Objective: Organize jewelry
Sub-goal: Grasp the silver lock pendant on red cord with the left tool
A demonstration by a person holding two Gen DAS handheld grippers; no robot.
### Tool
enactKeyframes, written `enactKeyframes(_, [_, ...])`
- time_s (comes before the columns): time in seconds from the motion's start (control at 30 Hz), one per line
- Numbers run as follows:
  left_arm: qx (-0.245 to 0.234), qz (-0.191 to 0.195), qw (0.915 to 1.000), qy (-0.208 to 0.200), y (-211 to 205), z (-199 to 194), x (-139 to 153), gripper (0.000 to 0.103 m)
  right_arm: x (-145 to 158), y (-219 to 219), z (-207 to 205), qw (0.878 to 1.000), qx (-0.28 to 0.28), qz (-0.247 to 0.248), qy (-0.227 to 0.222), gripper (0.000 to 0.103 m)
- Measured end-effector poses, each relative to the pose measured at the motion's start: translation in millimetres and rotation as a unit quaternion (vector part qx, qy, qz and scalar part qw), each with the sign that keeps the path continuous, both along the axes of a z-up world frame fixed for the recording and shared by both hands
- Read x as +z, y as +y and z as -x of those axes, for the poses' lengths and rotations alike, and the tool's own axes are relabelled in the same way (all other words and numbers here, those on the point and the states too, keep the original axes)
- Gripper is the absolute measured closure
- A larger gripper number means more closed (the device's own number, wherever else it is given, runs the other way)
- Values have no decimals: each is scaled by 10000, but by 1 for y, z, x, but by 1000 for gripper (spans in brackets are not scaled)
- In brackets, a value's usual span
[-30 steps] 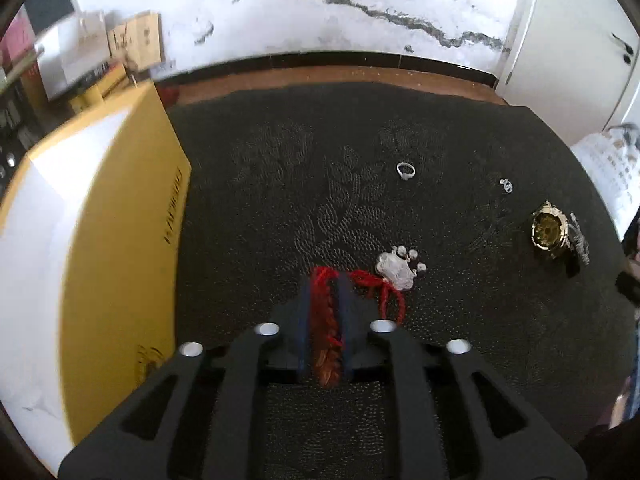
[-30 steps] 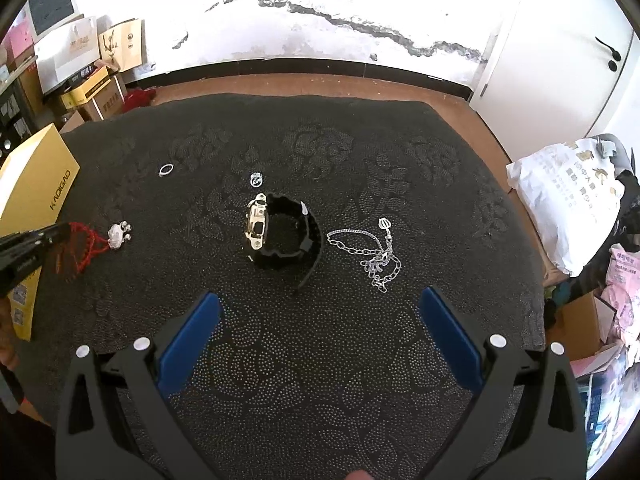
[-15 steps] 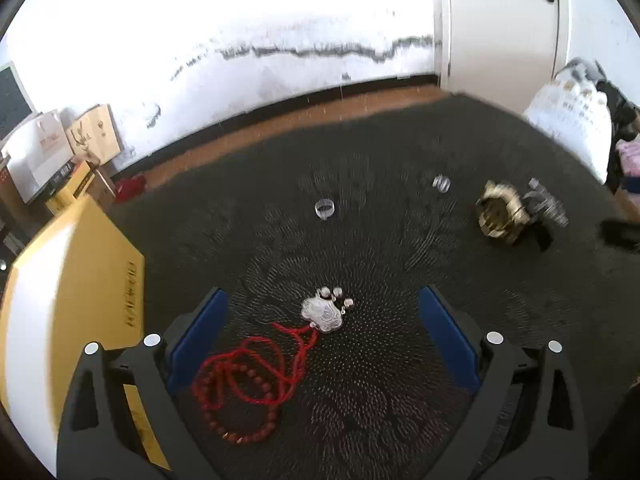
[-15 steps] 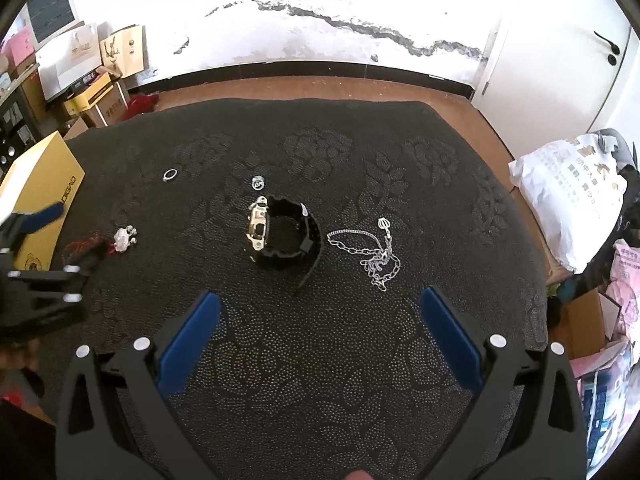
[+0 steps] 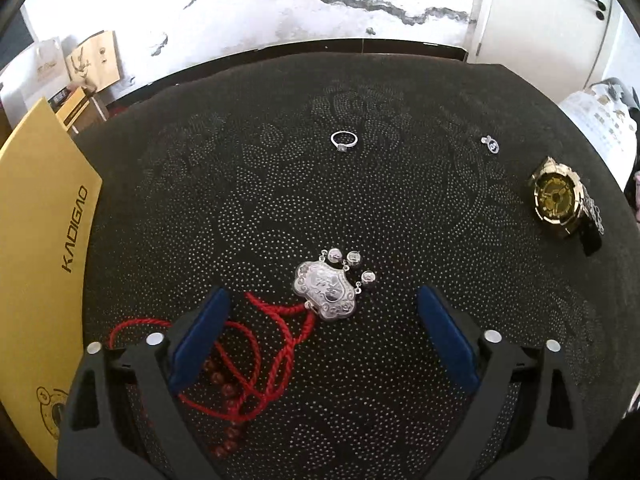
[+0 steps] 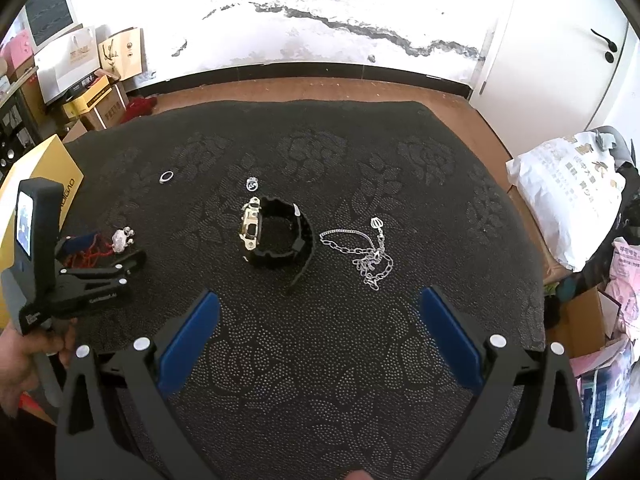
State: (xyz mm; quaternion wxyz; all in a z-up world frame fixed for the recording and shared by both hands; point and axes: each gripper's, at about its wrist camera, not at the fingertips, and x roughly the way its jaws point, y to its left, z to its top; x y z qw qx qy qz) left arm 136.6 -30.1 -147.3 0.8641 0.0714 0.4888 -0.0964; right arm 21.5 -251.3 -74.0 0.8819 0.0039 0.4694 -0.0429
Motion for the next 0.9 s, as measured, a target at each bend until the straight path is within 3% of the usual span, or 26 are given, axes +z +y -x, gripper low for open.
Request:
enactKeyframes(0.03, [-17, 13, 10000, -19, 0, 0, 1, 26, 0, -1, 0, 10000, -12, -7, 5, 6])
enactKeyframes(0.07, [-63, -11, 10000, -58, -2, 3, 4, 44, 0, -2, 1, 10000, -22, -11, 5, 6])
enactKeyframes(0.13, [-170, -52, 9998, -49, -9, 5, 8, 60, 0, -2, 1, 10000, -27, -42, 2, 6])
enactKeyframes(0.2, [-176, -83, 9998, -59, -7, 10, 10, 69, -1, -2, 1, 10000, -5, -37, 8, 6])
enactKeyframes(0.43, [-34, -171, 9997, -146, -5, 15, 15, 70, -7, -6, 0, 10000, -6, -49, 82, 6])
enactKeyframes(0.67, [154, -83, 9992, -353, 0, 26, 57, 70, -18, -11, -1, 9999, -21, -37, 141, 6])
enactKeyframes(0.9, [104, -16, 9991, -418, 4, 38, 80, 69, -56, -31, -13, 9978, -183, -145, 622, 6])
